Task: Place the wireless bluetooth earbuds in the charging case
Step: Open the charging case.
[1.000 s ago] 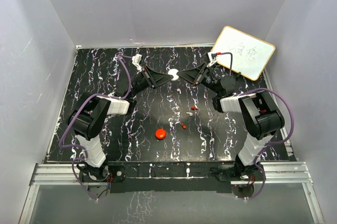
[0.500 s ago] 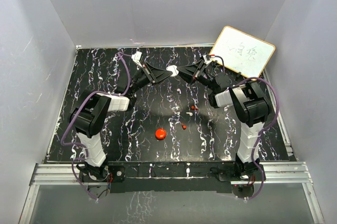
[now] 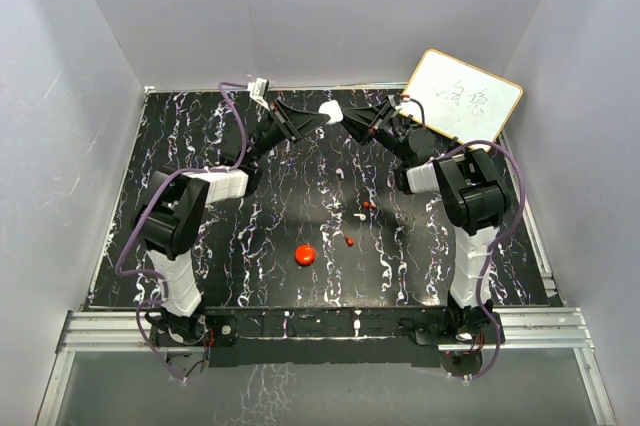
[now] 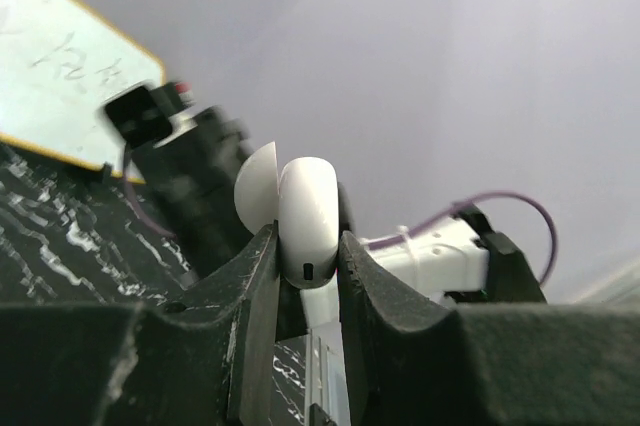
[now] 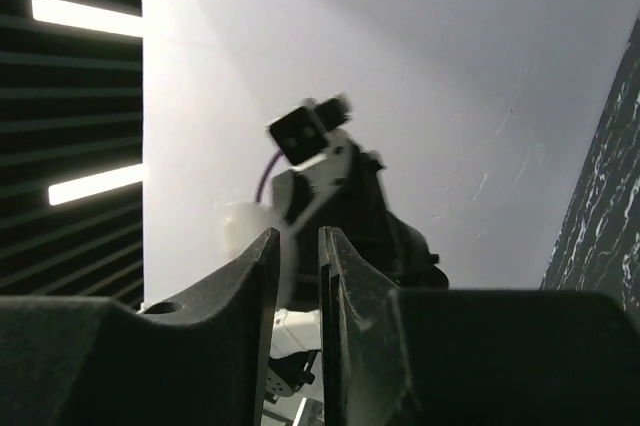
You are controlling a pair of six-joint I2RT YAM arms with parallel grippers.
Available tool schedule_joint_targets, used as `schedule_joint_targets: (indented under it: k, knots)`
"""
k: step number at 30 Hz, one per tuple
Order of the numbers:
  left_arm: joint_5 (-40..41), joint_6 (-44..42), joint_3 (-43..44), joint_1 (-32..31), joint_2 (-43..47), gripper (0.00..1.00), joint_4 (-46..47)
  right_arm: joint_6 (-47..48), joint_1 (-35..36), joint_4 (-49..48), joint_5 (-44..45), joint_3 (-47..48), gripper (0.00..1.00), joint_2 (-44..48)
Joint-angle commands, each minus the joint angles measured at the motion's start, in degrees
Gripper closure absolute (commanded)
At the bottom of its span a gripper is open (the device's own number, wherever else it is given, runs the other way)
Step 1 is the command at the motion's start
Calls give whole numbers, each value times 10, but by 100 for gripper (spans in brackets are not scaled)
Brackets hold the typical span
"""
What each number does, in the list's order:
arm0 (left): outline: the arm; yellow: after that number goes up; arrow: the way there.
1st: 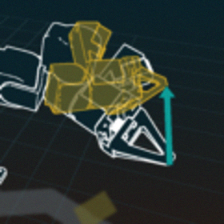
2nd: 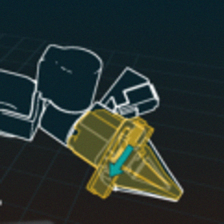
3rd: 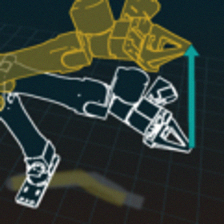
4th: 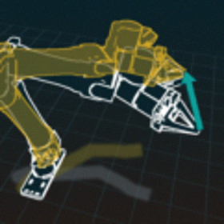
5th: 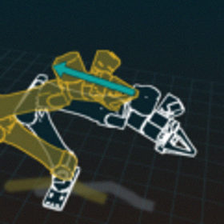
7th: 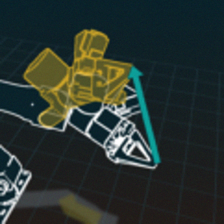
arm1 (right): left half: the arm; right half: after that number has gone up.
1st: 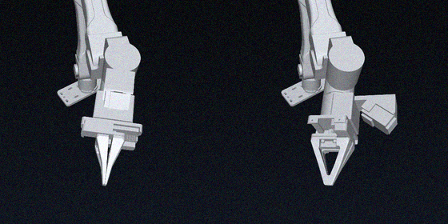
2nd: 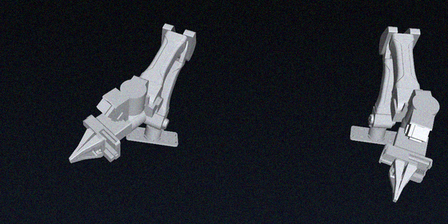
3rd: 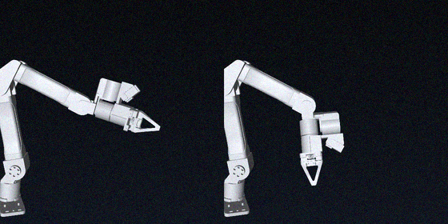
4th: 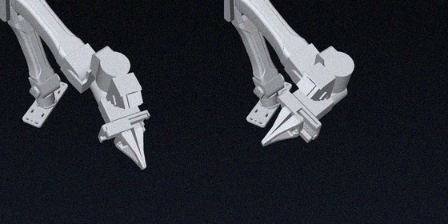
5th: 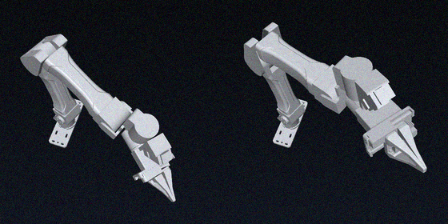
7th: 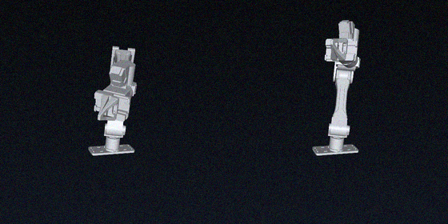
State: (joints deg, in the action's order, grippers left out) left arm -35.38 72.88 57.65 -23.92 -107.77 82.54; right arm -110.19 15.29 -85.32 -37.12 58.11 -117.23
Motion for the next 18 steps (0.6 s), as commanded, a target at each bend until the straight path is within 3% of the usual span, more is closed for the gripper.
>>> schedule_joint_targets:
  k: [1,10,18]
  knots:
    - [-30,7,56,-18,32,100,200,-9,8,-187,-11,10,96,-42]
    - [-25,3,43,-19,39,100,199,6,8,-184,-3,0,90,-40]
    - [-13,-6,-3,-7,63,100,199,137,-22,-117,-28,-74,78,34]
